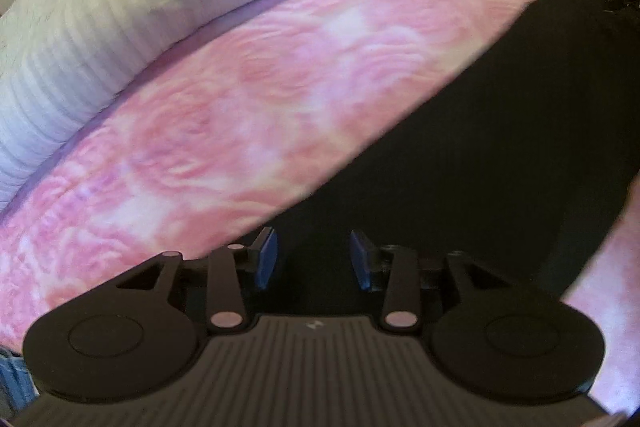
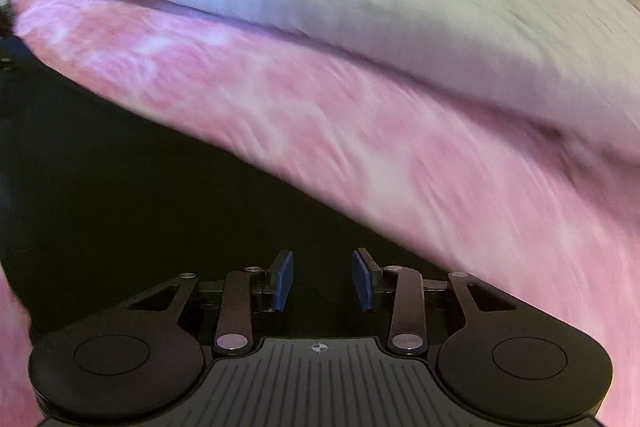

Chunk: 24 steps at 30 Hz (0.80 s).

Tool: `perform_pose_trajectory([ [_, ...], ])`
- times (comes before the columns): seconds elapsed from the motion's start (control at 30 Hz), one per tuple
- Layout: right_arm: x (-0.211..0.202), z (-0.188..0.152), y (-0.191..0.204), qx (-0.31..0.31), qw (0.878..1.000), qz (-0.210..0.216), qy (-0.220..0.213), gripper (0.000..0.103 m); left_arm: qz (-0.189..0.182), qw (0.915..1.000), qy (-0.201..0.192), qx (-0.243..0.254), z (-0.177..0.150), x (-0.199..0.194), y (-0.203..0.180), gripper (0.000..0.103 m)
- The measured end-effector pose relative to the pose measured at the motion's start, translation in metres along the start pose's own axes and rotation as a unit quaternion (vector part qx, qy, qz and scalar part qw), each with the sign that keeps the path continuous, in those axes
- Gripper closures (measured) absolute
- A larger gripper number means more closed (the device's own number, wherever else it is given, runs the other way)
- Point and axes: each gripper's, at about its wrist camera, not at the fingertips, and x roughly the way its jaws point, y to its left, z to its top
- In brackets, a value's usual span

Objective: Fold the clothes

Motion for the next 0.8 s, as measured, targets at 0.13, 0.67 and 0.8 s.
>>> perform_pose_trajectory([
  [0.13,-0.019,-0.071,-0.028,0.094,0.994,-0.038,0.042,0.066,-0.044,0.9989,-0.002,0.016,-0.006,0.003,-0.057,0.065],
  [0.67,-0.091,-0.181,-0.1,0.424,0.9,-0.078,-0.063,0.052,-0.077,0.9634,-0.068,0.248,0.017,-0.017,-0.296,0.053],
  [0.8,-0.078,-0.209,-0.121,0.542,0.835,-0.006,-0.098,0.049,-0.089,0.956,-0.07,0.27,0.036,-0.01,-0.335,0.052],
])
